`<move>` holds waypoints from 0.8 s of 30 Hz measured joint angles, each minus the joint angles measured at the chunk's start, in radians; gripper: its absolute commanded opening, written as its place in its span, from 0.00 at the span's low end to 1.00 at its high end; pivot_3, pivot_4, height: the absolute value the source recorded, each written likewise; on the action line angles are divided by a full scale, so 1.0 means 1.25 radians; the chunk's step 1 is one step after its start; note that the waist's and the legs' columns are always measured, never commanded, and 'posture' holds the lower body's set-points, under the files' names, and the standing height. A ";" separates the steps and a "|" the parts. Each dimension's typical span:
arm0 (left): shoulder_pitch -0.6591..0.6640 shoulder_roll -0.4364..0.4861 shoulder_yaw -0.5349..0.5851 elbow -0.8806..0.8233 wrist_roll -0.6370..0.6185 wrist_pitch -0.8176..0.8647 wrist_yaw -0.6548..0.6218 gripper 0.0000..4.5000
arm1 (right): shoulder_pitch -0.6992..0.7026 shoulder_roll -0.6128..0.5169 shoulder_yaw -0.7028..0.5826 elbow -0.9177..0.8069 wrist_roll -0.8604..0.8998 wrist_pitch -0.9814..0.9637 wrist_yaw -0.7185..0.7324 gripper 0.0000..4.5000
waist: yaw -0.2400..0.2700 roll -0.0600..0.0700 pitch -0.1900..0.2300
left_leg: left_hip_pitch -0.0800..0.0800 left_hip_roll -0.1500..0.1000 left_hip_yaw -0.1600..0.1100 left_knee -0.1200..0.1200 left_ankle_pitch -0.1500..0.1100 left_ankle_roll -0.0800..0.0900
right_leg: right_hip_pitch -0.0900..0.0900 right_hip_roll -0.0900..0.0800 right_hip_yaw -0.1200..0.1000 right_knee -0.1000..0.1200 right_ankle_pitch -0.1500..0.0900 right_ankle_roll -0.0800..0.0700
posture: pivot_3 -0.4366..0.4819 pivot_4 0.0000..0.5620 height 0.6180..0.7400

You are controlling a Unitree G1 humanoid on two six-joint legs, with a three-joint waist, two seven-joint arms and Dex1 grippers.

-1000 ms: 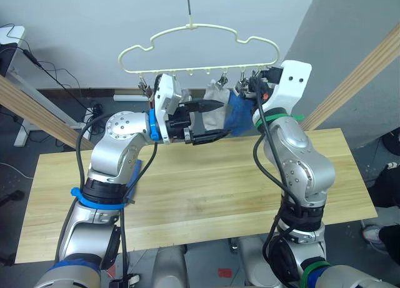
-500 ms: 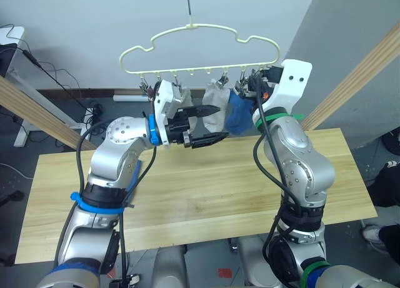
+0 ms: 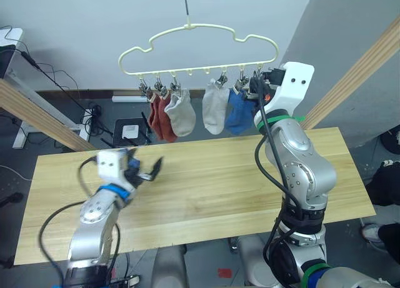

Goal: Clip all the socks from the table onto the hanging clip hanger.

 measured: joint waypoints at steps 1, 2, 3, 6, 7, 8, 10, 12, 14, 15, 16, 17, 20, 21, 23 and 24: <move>-0.003 0.000 0.017 0.001 -0.009 0.027 0.016 1.00 | 0.000 0.000 0.000 0.000 0.000 0.000 0.000 0.03 | 0.002 0.000 0.000 | 0.000 0.000 0.000 0.001 0.000 0.000 | 0.000 0.000 0.000 0.000 0.000 0.000 | 0.30 0.60 1.00; -0.010 0.000 0.027 0.005 -0.020 0.046 0.022 1.00 | 0.000 0.000 0.001 0.000 0.001 0.001 0.000 0.03 | 0.004 0.000 0.000 | 0.000 0.000 0.000 0.001 0.000 0.000 | 0.001 0.000 0.000 0.000 0.000 0.000 | 0.31 0.60 1.00; -0.025 0.000 0.031 0.020 -0.028 0.060 0.027 1.00 | 0.000 0.000 0.001 0.000 0.001 0.001 0.000 0.03 | 0.006 0.000 0.000 | 0.000 0.000 0.000 0.001 0.000 0.000 | 0.001 0.000 0.000 0.000 0.000 0.000 | 0.31 0.60 1.00; -0.073 0.009 0.032 0.083 -0.033 0.090 0.042 1.00 | 0.000 0.000 0.007 0.000 0.003 0.002 0.001 0.03 | 0.008 0.000 0.000 | 0.000 0.000 0.000 0.001 0.001 0.001 | 0.000 0.000 0.000 0.000 0.001 0.000 | 0.30 0.61 1.00; -0.082 0.019 0.029 0.106 -0.029 0.097 0.043 1.00 | 0.000 0.000 0.006 0.000 0.003 0.003 0.001 0.03 | 0.008 0.000 0.000 | 0.000 0.000 0.000 0.001 0.001 0.001 | 0.000 0.000 0.000 0.000 0.001 0.000 | 0.30 0.61 1.00; -0.093 0.025 0.028 0.129 -0.027 0.105 0.044 1.00 | 0.000 0.000 0.005 0.000 0.003 0.003 0.000 0.03 | 0.009 0.000 0.000 | 0.000 0.000 0.000 0.000 0.001 0.001 | 0.000 0.000 0.000 0.000 0.000 0.000 | 0.30 0.61 1.00; -0.128 0.029 0.022 0.191 -0.022 0.131 0.052 1.00 | 0.000 0.000 0.007 0.000 0.003 0.005 0.001 0.03 | 0.009 0.000 0.000 | 0.000 0.000 0.000 0.000 0.000 0.001 | 0.000 0.000 0.000 0.000 0.001 -0.002 | 0.29 0.61 1.00; -0.151 0.029 0.018 0.224 -0.020 0.135 0.061 1.00 | 0.000 0.000 0.006 0.000 0.004 0.009 0.000 0.03 | 0.009 0.000 0.000 | 0.000 0.000 0.000 0.000 0.000 0.001 | 0.000 0.000 0.000 0.000 0.001 -0.002 | 0.29 0.61 1.00; -0.178 0.029 0.021 0.252 -0.017 0.134 0.080 1.00 | 0.000 0.000 0.007 0.000 0.004 0.012 0.001 0.03 | 0.009 0.000 0.000 | 0.000 0.000 0.000 -0.001 0.000 0.001 | 0.000 0.000 0.000 0.000 0.001 -0.002 | 0.29 0.61 1.00; -0.182 0.029 0.022 0.259 -0.016 0.131 0.088 1.00 | 0.000 0.000 0.007 0.000 0.004 0.014 0.001 0.03 | 0.009 0.000 0.000 | 0.000 0.000 0.000 -0.001 0.000 0.001 | 0.000 0.000 0.000 0.000 0.001 -0.002 | 0.29 0.61 1.00; -0.183 0.029 0.022 0.261 -0.016 0.130 0.090 1.00 | 0.000 0.000 0.006 0.000 0.004 0.016 0.001 0.03 | 0.008 0.000 0.000 | 0.000 0.000 0.001 -0.001 0.000 0.001 | 0.000 0.000 0.000 0.000 0.001 -0.002 | 0.29 0.61 1.00; -0.183 0.029 0.022 0.261 -0.017 0.130 0.090 1.00 | 0.000 0.000 0.006 0.000 0.004 0.018 0.001 0.03 | 0.008 0.000 0.000 | 0.000 0.000 0.001 -0.001 0.000 0.001 | 0.000 0.000 0.000 0.000 0.001 -0.002 | 0.29 0.61 1.00; -0.183 0.029 0.022 0.261 -0.018 0.130 0.090 1.00 | 0.000 0.000 0.006 0.000 0.004 0.018 0.001 0.03 | 0.008 0.000 0.000 | 0.000 0.000 0.000 -0.001 0.000 0.001 | 0.000 0.000 0.000 0.001 0.001 -0.002 | 0.29 0.61 1.00; -0.183 0.028 0.022 0.261 -0.018 0.133 0.093 1.00 | 0.000 0.000 0.006 0.000 0.004 0.019 0.001 0.03 | 0.008 0.000 0.000 | 0.001 0.000 0.000 -0.001 0.000 0.001 | 0.000 0.000 0.000 0.001 0.001 -0.002 | 0.29 0.61 1.00; -0.186 0.026 0.022 0.259 -0.018 0.148 0.106 0.96 | 0.000 0.000 0.006 0.000 0.004 0.019 0.001 0.03 | 0.008 0.000 0.000 | 0.001 0.000 0.001 -0.001 0.000 0.001 | 0.000 0.000 0.000 0.001 0.001 -0.002 | 0.29 0.61 1.00; -0.186 0.026 0.021 0.258 -0.018 0.151 0.106 0.91 | 0.000 0.000 0.006 0.000 0.004 0.019 0.001 0.03 | 0.008 0.000 0.000 | 0.001 0.000 0.001 -0.001 0.000 0.001 | 0.000 0.000 0.000 0.001 0.001 -0.002 | 0.29 0.61 1.00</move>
